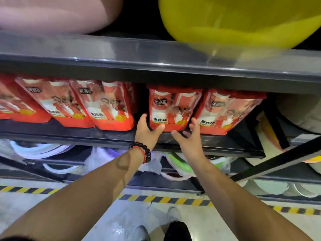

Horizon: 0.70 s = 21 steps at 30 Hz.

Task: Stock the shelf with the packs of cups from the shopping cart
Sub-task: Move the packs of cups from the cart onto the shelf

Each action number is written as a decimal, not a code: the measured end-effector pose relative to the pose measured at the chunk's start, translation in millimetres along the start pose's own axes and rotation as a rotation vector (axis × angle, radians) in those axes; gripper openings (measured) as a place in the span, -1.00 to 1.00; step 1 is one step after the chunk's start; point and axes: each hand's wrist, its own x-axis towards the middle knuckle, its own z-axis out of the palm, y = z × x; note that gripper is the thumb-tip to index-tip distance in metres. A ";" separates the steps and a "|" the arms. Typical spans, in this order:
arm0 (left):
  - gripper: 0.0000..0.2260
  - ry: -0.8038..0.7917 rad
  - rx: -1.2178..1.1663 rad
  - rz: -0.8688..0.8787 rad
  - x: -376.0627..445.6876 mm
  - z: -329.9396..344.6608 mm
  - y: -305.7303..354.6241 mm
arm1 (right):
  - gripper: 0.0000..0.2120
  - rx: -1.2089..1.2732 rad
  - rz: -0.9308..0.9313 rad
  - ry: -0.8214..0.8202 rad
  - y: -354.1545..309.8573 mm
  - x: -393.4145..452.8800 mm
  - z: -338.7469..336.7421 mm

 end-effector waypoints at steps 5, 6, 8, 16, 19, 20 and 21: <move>-0.39 -0.121 -0.066 0.037 13.9 -8.4 10.2 | -0.35 -0.050 -0.022 0.041 -6.3 14.1 10.3; -0.45 -0.128 -0.061 0.055 17.3 -8.9 7.8 | -0.42 -0.088 -0.015 0.040 -6.6 16.8 10.9; -0.61 -0.145 -0.060 0.067 24.2 -8.8 0.3 | -0.48 -0.109 0.029 0.038 -5.2 23.2 12.7; -0.72 -0.257 0.003 0.150 45.6 -16.4 1.0 | -0.53 -0.044 0.073 0.113 5.9 42.5 26.5; -0.71 -0.221 0.014 0.127 46.4 -12.4 0.1 | -0.57 -0.056 0.051 0.153 8.0 44.7 30.2; -0.71 -0.211 0.010 0.123 46.0 -11.1 -0.5 | -0.58 -0.065 0.048 0.156 8.6 45.3 30.5; -0.71 -0.202 0.006 0.115 45.6 -9.9 -0.7 | -0.58 -0.071 0.047 0.154 8.9 45.8 30.9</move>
